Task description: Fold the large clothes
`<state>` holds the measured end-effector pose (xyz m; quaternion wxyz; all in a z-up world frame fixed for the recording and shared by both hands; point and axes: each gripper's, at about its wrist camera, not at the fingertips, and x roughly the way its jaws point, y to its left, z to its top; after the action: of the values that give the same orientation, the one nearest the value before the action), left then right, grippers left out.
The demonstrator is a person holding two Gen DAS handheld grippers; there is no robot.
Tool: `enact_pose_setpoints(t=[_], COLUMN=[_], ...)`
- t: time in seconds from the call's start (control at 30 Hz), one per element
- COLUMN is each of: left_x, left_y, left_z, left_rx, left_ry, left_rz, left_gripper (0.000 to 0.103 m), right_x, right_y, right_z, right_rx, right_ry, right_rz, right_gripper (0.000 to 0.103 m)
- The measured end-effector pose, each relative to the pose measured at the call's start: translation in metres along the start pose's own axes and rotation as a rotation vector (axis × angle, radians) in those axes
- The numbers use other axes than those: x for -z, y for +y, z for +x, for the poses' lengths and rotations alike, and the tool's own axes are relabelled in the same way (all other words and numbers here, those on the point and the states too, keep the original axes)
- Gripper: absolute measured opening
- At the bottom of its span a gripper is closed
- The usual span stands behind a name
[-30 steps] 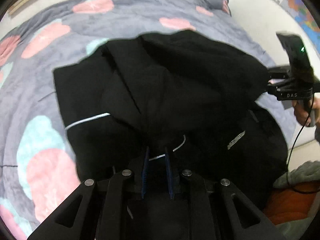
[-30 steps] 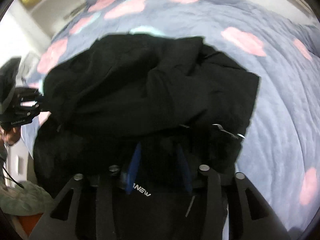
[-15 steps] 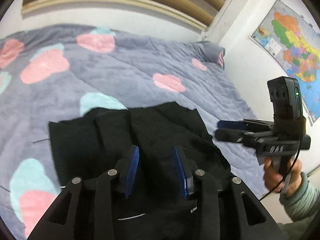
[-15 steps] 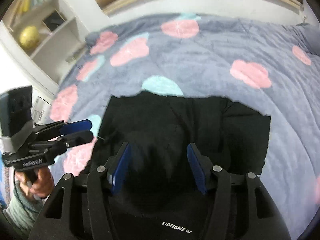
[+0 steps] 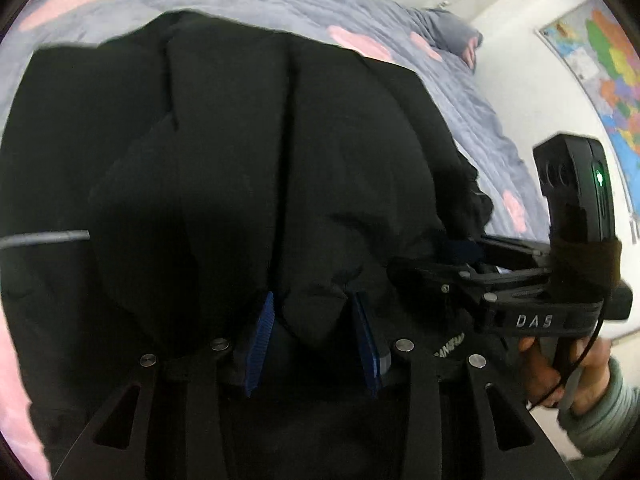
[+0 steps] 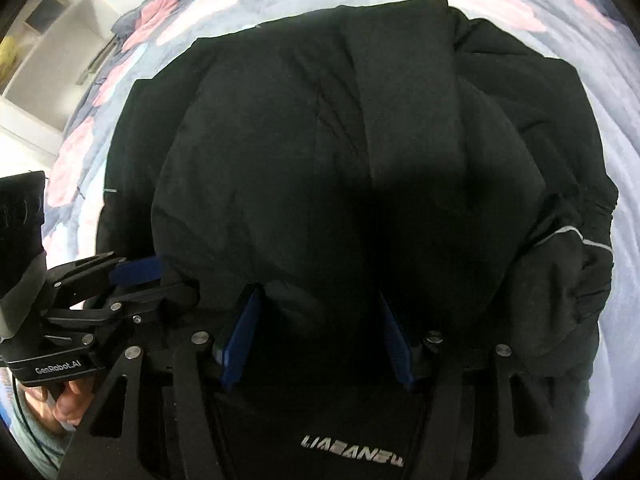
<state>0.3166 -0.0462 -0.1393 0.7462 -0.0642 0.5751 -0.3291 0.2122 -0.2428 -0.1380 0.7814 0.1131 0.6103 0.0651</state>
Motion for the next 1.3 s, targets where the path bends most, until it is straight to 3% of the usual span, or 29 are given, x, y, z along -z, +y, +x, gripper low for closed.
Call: enact_pose_setpoints(t=[0.17,0.3,0.37,0.5,0.57,0.7,0.93,1.03,1.13,1.3], left_x=[0.006,0.008,0.011,0.017,0.019,0.027,0.038,0.043,0.059,0.09], left_y=[-0.006,-0.022,-0.03,-0.029,-0.019,-0.001,-0.001,-0.005,-0.011,-0.022], left_z=[0.007,-0.019,-0.037,-0.055,-0.041,-0.003,-0.002,-0.013,-0.041,-0.087], left_rx=[-0.034,-0.034,-0.033,0.007,-0.025,-0.041,-0.053,-0.05,-0.059,-0.102], left_ry=[-0.039,-0.057,-0.09,-0.152,-0.127,-0.084,-0.155,-0.181,-0.259,-0.358], left_rz=[0.023,0.057,0.089,0.09,0.069,0.02,0.059,0.068,0.081,0.083], left_gripper=[0.041,0.041,0.042,0.053,0.053,0.053,0.053,0.053,0.053,0.053], right_x=[0.009,0.016,0.02,0.018,0.016,0.017,0.02,0.029,0.046,0.092], right_y=[0.008,-0.002,-0.01,-0.024,-0.032,-0.031,-0.026,-0.028,-0.031,-0.025], right_z=[0.004,-0.027,-0.052,-0.073,-0.058,-0.012,0.003,-0.008,-0.028,-0.068], right_rx=[0.055,-0.022,-0.037,0.013,0.054,0.057,0.085,0.074,0.042,-0.021], right_ry=[-0.054,-0.084,-0.144,-0.209,-0.185,-0.116,-0.186,-0.216,-0.242,-0.306], right_rz=[-0.032,0.013,0.039,0.064,0.066,0.075,0.072,0.069,0.076,0.097], right_gripper=[0.061,0.061,0.061,0.062,0.062,0.061,0.061,0.062,0.062,0.062])
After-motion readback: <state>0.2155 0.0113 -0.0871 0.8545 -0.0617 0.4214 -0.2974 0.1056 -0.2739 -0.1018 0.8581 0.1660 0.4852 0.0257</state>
